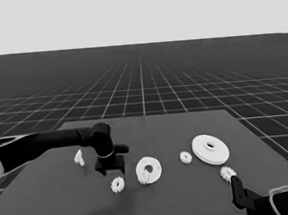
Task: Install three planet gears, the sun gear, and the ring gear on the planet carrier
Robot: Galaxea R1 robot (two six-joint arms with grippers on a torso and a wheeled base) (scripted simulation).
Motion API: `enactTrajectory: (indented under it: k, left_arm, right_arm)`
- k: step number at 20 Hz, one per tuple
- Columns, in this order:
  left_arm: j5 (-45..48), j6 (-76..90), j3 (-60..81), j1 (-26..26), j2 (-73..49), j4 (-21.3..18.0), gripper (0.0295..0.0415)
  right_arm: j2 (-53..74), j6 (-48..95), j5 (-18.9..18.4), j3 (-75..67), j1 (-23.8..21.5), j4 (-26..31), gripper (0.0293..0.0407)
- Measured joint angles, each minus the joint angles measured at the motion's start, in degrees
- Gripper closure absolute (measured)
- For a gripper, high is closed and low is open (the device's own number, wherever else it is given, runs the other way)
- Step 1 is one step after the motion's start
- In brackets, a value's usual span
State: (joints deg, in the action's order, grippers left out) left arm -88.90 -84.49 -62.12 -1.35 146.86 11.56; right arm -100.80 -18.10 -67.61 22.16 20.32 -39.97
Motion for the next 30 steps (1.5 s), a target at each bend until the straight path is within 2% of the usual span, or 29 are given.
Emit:
enactTrajectory:
  k: [1, 3, 5, 10, 12, 20, 21, 23, 26, 30]
  left_arm:
    - [0.85, 1.49, -2.08, -5.25, 0.47, 5.64, 0.0326]
    - [2.39, 3.59, -5.47, -10.77, 1.31, 10.51, 0.0326]
    - [3.15, 4.45, -6.98, -12.39, 1.72, 12.02, 0.0326]
    - [3.55, 4.87, -7.74, -13.09, 1.93, 12.74, 0.0326]
    - [3.57, 4.89, -7.77, -13.12, 1.93, 12.78, 0.0397]
    - [3.57, 4.9, -7.78, -13.11, 1.94, 12.79, 0.0398]
    - [1.39, 2.41, -3.44, -8.87, 0.69, 8.23, 0.0398]
    - [0.24, 0.57, -0.62, -3.02, 0.05, 3.02, 0.0398]
    - [0.04, 0.12, -0.02, -0.57, -0.07, 0.63, 0.0398]
    - [0.01, 0.06, 0.05, -0.07, -0.09, 0.08, 0.0398]
  right_arm:
    - [0.0, 0.0, 0.0, 0.0, 0.0, 0.0, 0.0315]
    - [0.0, 0.0, 0.0, 0.0, 0.0, 0.0, 0.0315]
    - [0.0, 0.0, 0.0, 0.0, 0.0, 0.0, 0.0315]
    - [0.0, 0.0, 0.0, 0.0, 0.0, 0.0, 0.0315]
    - [0.0, 0.0, 0.0, 0.0, 0.0, 0.0, 0.0315]
    - [0.0, 0.0, 0.0, 0.0, 0.0, 0.0, 0.0315]
    - [0.0, 0.0, 0.0, 0.0, 0.0, 0.0, 0.0315]
    - [0.0, 0.0, 0.0, 0.0, 0.0, 0.0, 0.0315]
    - [0.0, 0.0, 0.0, 0.0, 0.0, 0.0, 0.0315]
    - [0.0, 0.0, 0.0, 0.0, 0.0, 0.0, 0.0315]
